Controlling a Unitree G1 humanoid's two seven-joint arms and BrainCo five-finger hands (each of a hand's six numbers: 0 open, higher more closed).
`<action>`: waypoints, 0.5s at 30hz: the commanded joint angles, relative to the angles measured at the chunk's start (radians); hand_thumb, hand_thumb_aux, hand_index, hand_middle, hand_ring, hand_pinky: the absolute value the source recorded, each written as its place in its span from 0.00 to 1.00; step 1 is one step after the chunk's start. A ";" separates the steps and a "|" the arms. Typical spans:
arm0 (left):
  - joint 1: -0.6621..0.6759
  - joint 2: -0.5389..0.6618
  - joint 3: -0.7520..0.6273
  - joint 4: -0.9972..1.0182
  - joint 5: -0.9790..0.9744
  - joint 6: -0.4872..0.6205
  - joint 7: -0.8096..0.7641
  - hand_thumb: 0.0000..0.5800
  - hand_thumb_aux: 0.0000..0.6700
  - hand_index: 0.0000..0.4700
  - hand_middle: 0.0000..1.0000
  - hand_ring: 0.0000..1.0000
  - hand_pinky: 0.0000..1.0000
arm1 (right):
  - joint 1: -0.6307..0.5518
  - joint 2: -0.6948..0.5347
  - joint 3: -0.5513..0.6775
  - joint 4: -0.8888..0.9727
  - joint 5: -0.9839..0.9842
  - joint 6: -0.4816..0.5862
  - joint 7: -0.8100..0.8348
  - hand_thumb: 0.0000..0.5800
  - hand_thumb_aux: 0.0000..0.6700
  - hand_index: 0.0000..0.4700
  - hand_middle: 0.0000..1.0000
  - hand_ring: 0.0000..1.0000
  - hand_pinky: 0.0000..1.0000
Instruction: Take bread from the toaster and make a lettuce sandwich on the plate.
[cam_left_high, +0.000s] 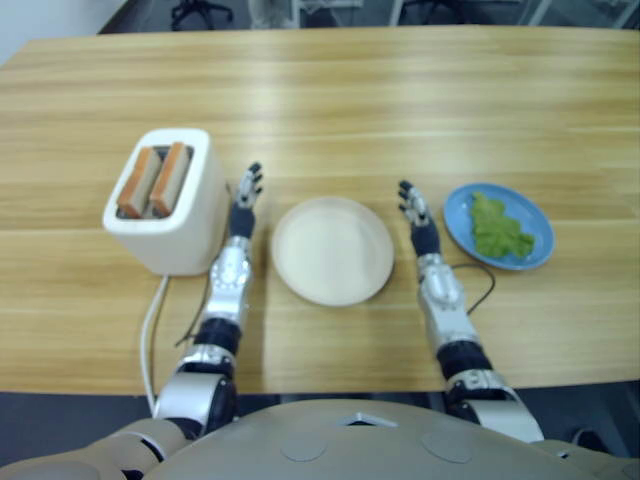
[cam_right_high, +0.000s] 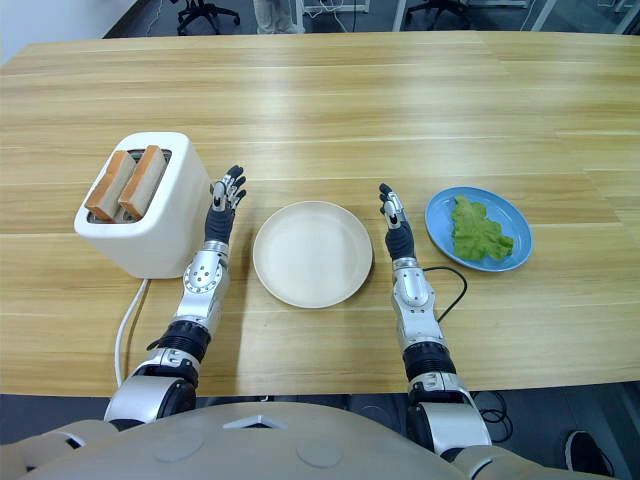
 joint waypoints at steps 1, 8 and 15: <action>0.005 0.001 -0.006 0.011 0.001 0.010 -0.013 0.00 0.00 0.00 0.00 0.00 0.00 | 0.008 -0.002 -0.005 0.005 0.009 0.015 0.003 0.00 0.00 0.00 0.00 0.00 0.00; 0.017 0.004 -0.017 -0.033 0.012 0.024 -0.028 0.00 0.00 0.00 0.00 0.00 0.00 | 0.005 -0.003 -0.005 0.015 0.010 0.017 0.003 0.00 0.00 0.00 0.00 0.00 0.00; 0.166 0.073 -0.107 -0.972 -0.181 0.457 -0.144 0.00 0.00 0.00 0.00 0.00 0.00 | -0.003 0.005 0.010 0.045 -0.008 0.015 -0.007 0.00 0.00 0.00 0.00 0.00 0.00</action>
